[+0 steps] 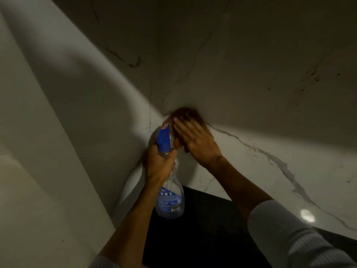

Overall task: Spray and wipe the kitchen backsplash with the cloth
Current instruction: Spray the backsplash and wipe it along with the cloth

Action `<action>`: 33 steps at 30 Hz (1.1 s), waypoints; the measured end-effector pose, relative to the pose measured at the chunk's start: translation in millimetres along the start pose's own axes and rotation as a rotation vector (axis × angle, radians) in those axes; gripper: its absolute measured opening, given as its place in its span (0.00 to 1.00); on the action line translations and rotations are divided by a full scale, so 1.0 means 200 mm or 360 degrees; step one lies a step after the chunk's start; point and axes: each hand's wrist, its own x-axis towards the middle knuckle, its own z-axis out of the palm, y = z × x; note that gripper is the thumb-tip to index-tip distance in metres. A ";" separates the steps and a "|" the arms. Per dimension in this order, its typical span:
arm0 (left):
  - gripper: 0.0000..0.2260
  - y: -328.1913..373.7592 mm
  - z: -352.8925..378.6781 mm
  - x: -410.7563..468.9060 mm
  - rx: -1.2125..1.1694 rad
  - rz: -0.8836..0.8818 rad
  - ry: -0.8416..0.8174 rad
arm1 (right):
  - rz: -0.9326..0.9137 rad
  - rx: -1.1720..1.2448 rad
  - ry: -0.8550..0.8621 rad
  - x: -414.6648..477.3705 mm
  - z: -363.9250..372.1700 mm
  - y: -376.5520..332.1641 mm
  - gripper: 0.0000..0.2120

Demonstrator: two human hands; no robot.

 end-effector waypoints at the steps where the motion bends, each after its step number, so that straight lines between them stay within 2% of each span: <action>1: 0.07 0.00 0.00 0.00 0.0020 0.0007 -0.0005 | -0.0104 -0.0006 -0.0110 -0.05 0.05 -0.01 0.33; 3: 0.07 -0.01 0.01 0.00 0.0077 0.0029 -0.0029 | -0.0356 -0.0306 -0.0472 -0.14 0.13 -0.03 0.32; 5: 0.07 -0.03 0.00 0.00 0.0084 0.0027 -0.0062 | -0.0431 -0.0519 -0.0744 -0.21 0.18 0.00 0.33; 6: 0.06 -0.03 -0.01 -0.01 0.0077 0.0027 -0.0082 | -0.0388 -0.0516 -0.0721 -0.22 0.17 0.02 0.33; 9: 0.12 -0.04 -0.02 -0.03 0.0067 0.0025 -0.0123 | -0.0246 -0.0439 -0.0362 -0.21 0.08 0.07 0.35; 11: 0.11 -0.05 -0.02 -0.04 0.0061 0.0041 -0.0103 | -0.0071 -0.0338 -0.0062 -0.17 0.02 0.09 0.40; 13: 0.09 -0.06 -0.02 -0.04 0.0061 0.0058 -0.0089 | 0.0055 -0.0283 0.0018 -0.15 0.01 0.09 0.43; 15: 0.09 -0.07 -0.01 -0.05 0.0041 0.0050 -0.0089 | -0.0006 -0.0360 -0.0093 -0.18 0.05 0.10 0.43; 18: 0.08 -0.08 -0.01 -0.05 -0.0003 0.0020 -0.0111 | -0.0248 -0.0496 -0.0535 -0.26 0.09 0.11 0.41; 21: 0.07 -0.10 0.00 -0.06 -0.0035 -0.0001 -0.0135 | -0.0439 -0.0566 -0.0719 -0.32 0.08 0.15 0.39; 22: 0.07 -0.10 0.01 -0.06 -0.0043 -0.0003 -0.0144 | -0.0435 -0.0571 -0.0688 -0.32 0.05 0.16 0.39; 24: 0.08 -0.10 0.02 -0.07 -0.0064 -0.0008 -0.0145 | -0.0339 -0.0531 -0.0446 -0.30 -0.04 0.20 0.39; 29: 0.12 -0.09 0.04 -0.06 -0.0112 0.0045 -0.0127 | 0.0125 -0.0329 0.0223 -0.28 -0.18 0.27 0.39; 31: 0.11 -0.10 0.04 -0.07 -0.0124 0.0042 -0.0125 | 0.0165 -0.0307 0.0227 -0.31 -0.14 0.25 0.39; 33: 0.10 -0.11 0.05 -0.08 -0.0121 0.0021 -0.0131 | 0.0068 -0.0320 0.0010 -0.37 -0.07 0.23 0.43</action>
